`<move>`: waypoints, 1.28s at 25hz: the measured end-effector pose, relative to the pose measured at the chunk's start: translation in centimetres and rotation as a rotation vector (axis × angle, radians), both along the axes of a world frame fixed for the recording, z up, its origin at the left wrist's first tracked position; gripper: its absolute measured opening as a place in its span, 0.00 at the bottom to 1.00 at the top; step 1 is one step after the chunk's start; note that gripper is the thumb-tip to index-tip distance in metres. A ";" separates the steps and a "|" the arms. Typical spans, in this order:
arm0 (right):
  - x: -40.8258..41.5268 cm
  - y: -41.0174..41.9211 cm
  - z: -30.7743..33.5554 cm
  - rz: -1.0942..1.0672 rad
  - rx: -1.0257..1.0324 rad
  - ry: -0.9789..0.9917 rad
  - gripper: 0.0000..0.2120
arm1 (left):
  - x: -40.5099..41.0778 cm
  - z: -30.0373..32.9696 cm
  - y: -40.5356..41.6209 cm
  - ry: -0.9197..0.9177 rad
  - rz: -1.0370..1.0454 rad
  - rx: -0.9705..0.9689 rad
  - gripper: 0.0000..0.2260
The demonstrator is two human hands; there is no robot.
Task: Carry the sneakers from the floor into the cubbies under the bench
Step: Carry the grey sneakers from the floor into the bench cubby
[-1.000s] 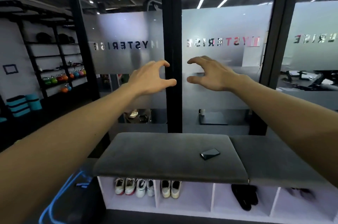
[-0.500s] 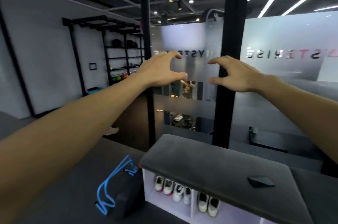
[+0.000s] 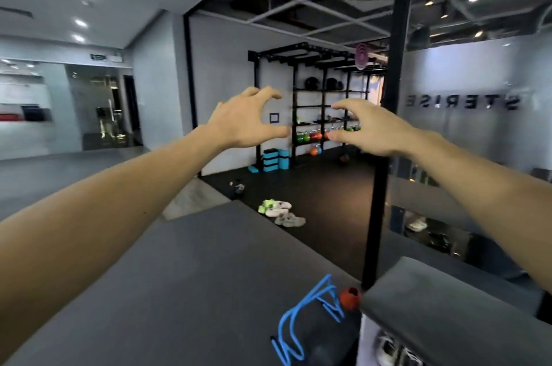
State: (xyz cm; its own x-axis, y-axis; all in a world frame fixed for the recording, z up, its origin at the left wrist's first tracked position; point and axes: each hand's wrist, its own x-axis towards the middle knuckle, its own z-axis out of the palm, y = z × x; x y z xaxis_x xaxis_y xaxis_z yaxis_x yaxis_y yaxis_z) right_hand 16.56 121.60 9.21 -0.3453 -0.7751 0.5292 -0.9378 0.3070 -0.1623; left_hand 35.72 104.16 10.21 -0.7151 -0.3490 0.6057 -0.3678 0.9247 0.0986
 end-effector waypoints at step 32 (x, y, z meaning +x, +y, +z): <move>-42.3 -73.0 -2.4 -0.003 0.193 -0.156 0.21 | -40.3 -3.9 -75.4 -0.284 0.023 0.125 0.25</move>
State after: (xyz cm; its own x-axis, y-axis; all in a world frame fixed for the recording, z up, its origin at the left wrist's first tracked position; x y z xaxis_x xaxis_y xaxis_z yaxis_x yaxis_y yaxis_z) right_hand -25.74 48.63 6.77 -0.4136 -0.8555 0.3115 -0.9050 0.3490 -0.2432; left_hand -4.56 28.79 6.27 -0.8409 -0.4257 0.3343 -0.4171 0.9032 0.1009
